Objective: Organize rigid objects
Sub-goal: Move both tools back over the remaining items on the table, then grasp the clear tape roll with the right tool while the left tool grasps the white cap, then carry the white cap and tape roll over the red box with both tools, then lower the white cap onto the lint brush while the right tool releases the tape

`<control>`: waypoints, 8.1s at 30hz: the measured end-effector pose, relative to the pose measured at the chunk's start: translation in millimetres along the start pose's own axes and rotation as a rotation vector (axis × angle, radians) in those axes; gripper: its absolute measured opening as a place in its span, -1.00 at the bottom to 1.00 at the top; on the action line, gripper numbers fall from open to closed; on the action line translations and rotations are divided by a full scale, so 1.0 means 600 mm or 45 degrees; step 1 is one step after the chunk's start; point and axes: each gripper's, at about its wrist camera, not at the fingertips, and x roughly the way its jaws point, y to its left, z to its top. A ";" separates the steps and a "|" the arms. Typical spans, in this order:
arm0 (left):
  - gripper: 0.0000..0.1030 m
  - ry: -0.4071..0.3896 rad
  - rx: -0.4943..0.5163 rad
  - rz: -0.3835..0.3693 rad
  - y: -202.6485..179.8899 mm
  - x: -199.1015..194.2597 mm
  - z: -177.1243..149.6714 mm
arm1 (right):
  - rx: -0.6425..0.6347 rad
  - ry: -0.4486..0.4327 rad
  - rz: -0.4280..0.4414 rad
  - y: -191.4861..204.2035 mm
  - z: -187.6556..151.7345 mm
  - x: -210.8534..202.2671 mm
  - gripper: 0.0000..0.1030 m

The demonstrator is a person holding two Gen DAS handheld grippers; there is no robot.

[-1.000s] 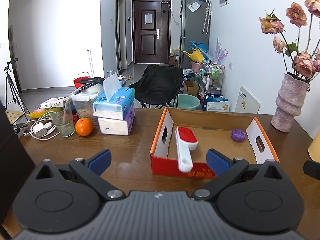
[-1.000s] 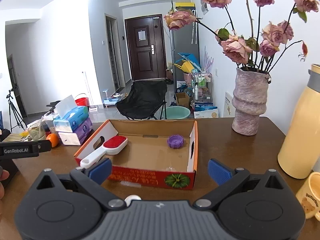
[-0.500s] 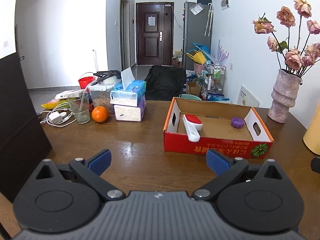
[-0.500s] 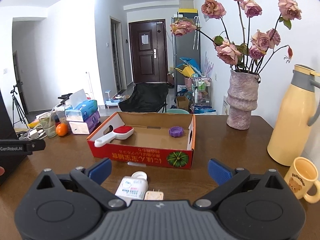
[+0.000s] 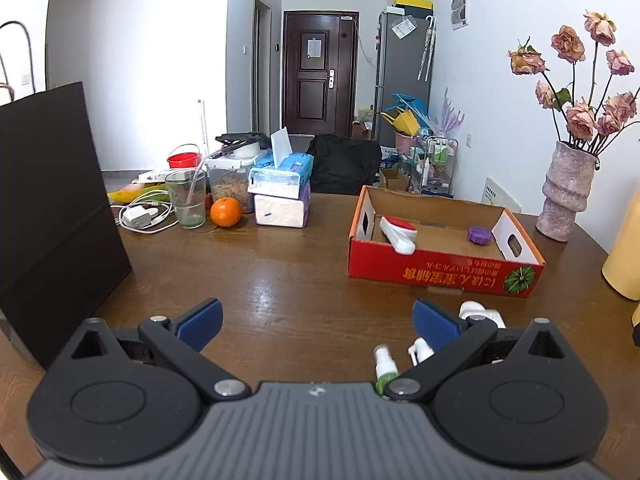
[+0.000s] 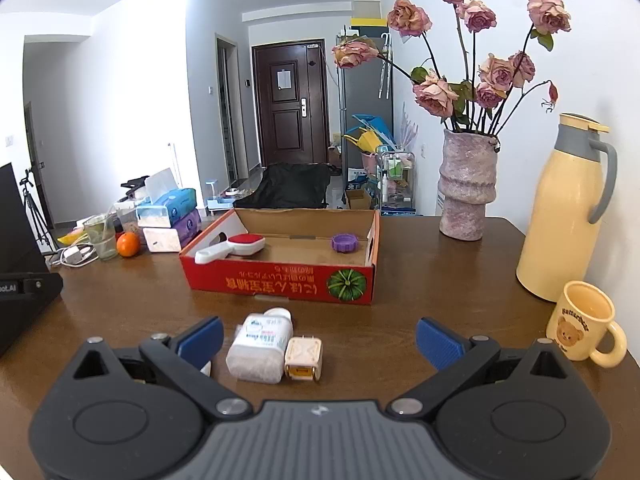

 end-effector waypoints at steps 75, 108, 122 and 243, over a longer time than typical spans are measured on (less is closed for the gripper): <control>1.00 0.239 -0.016 -0.008 0.094 0.010 -0.211 | -0.045 0.292 0.073 0.091 -0.215 0.054 0.63; 0.75 0.336 0.003 0.010 0.101 0.131 -0.180 | -0.007 0.255 0.054 0.085 -0.184 0.118 -0.18; -0.20 0.329 0.039 -0.008 0.087 0.154 -0.182 | 0.001 0.260 0.055 0.078 -0.179 0.129 -0.18; -0.23 0.160 0.133 -0.069 -0.252 0.516 0.245 | 0.066 0.069 -0.002 -0.030 0.233 0.557 -0.17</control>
